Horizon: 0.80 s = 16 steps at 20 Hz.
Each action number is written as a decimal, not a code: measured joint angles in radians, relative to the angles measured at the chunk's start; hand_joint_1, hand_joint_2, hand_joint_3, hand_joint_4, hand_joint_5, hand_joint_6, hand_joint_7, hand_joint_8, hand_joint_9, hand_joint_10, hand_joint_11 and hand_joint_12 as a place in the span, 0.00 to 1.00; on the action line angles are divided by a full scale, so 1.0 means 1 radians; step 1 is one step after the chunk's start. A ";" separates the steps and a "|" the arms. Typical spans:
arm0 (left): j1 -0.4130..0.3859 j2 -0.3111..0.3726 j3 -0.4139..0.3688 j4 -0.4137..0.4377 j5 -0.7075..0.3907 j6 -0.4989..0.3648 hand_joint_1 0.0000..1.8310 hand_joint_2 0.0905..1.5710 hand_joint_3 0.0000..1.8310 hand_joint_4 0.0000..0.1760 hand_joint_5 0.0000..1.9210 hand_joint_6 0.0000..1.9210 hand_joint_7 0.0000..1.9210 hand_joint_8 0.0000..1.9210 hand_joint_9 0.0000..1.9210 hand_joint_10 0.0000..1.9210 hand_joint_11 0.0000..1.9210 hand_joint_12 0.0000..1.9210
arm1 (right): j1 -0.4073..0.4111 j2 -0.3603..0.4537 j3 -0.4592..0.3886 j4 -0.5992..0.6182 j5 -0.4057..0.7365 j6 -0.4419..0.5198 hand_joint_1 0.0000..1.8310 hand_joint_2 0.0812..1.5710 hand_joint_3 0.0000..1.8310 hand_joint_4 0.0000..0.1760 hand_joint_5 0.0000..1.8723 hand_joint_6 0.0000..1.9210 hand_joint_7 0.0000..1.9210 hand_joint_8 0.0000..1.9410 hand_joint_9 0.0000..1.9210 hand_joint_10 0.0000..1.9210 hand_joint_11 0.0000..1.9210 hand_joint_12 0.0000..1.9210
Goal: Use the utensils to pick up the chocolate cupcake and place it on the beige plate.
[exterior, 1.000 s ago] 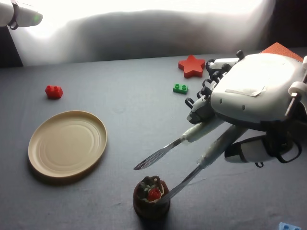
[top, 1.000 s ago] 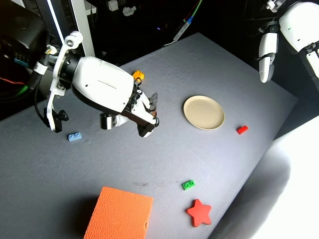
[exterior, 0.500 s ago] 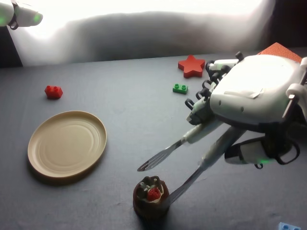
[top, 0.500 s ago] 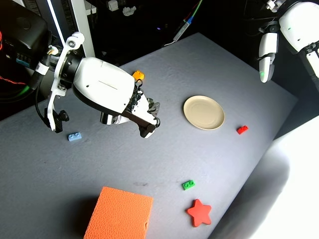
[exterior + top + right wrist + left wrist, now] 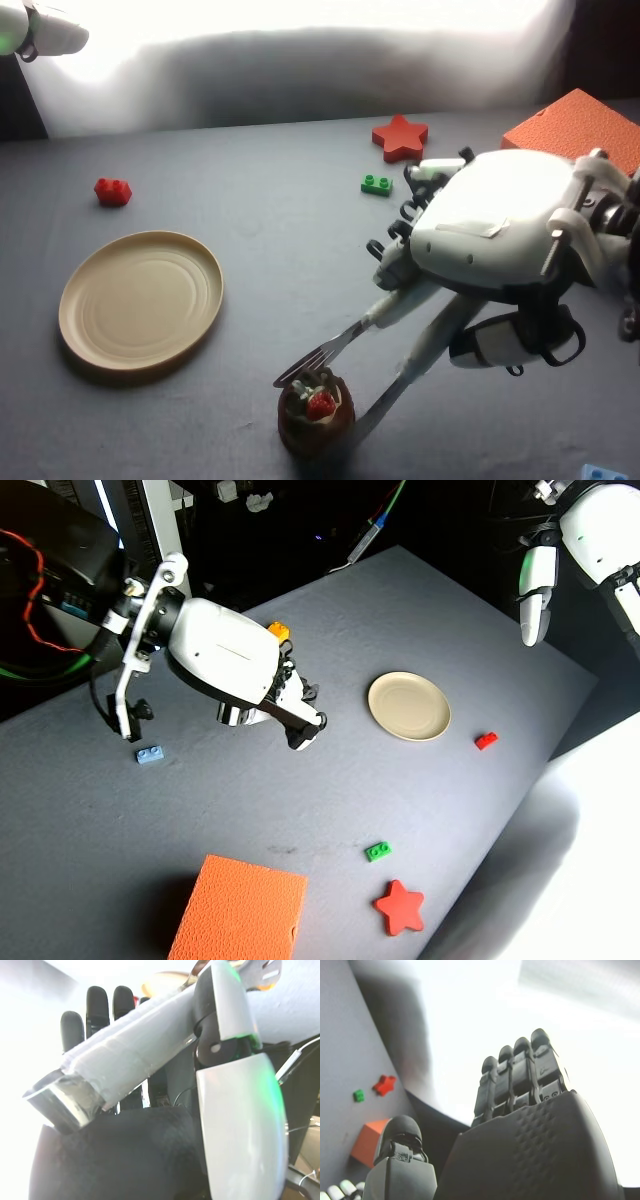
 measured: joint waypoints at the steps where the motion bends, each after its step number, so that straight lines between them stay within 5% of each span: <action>1: 0.000 0.000 0.000 0.000 0.000 0.000 0.00 0.70 0.00 0.00 0.07 0.00 0.05 0.00 0.04 0.00 0.00 0.09 | -0.004 -0.006 0.010 0.001 0.002 0.001 0.56 0.71 0.00 0.00 0.38 0.01 0.38 0.00 0.32 0.12 0.05 0.74; 16: 0.000 0.000 0.000 0.000 0.000 0.000 0.00 0.70 0.00 0.00 0.06 0.00 0.05 0.00 0.04 0.00 0.00 0.08 | -0.011 -0.008 0.015 0.000 0.003 0.000 0.56 0.71 0.00 0.00 0.38 0.00 0.39 0.00 0.33 0.12 0.04 0.74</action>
